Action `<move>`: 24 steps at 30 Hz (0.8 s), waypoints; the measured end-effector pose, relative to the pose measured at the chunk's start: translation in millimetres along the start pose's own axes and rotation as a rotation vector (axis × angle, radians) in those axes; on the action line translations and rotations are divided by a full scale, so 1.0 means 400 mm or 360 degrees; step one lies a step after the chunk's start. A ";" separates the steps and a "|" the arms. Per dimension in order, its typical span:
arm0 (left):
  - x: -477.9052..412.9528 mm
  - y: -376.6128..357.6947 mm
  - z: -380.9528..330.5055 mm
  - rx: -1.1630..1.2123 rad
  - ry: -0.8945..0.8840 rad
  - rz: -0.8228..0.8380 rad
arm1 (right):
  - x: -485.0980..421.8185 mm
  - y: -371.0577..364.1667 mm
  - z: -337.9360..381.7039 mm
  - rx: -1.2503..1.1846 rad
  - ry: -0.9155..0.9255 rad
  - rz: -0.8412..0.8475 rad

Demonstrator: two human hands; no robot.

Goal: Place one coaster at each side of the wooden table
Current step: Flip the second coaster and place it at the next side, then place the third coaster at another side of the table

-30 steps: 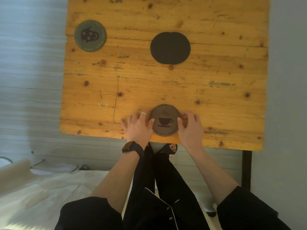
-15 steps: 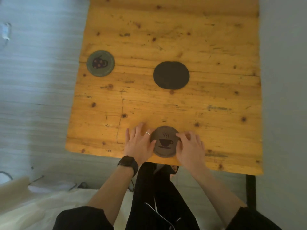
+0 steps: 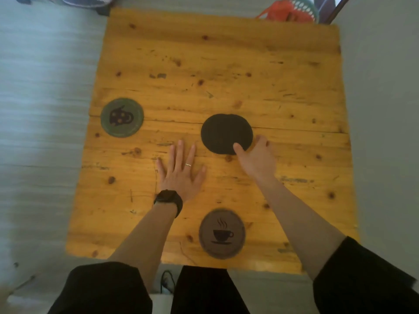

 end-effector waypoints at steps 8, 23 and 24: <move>-0.007 -0.012 0.007 0.0015 0.0025 0.0081 | -0.029 -0.024 0.036 -0.0122 -0.0254 -0.0056; -0.032 0.070 -0.047 0.0145 0.0170 0.0225 | 0.197 0.110 -0.098 -0.0601 0.0100 0.0043; -0.031 0.101 -0.066 0.0301 0.0269 0.0144 | 0.227 0.134 -0.136 -0.0553 0.0114 0.0060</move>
Point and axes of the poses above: each hand's wrist, its own x-axis away from the middle knuckle, its own y-axis out of the back of the hand, z = x × y, the point moved 3 cm from there along -x, towards the middle knuckle, and after that the axes turned 15 degrees about -z, right-handed, at the moved point
